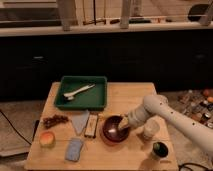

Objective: Stack bowls into tray

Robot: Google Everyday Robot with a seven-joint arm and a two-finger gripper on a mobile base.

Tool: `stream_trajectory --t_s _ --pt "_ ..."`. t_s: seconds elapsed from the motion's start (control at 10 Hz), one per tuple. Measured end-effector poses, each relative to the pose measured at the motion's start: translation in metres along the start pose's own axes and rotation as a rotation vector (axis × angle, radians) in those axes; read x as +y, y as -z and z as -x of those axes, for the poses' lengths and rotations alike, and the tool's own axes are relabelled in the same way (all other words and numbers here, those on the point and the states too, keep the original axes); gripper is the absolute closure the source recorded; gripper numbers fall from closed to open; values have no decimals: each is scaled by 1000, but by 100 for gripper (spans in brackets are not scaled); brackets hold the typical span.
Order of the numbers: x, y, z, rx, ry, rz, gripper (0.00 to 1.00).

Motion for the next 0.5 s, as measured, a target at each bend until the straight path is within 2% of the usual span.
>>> stream_trajectory --t_s 0.3,0.5 --pt "-6 -22 -1 14 -52 -4 98" --pt "-8 -20 -1 19 -62 -3 100"
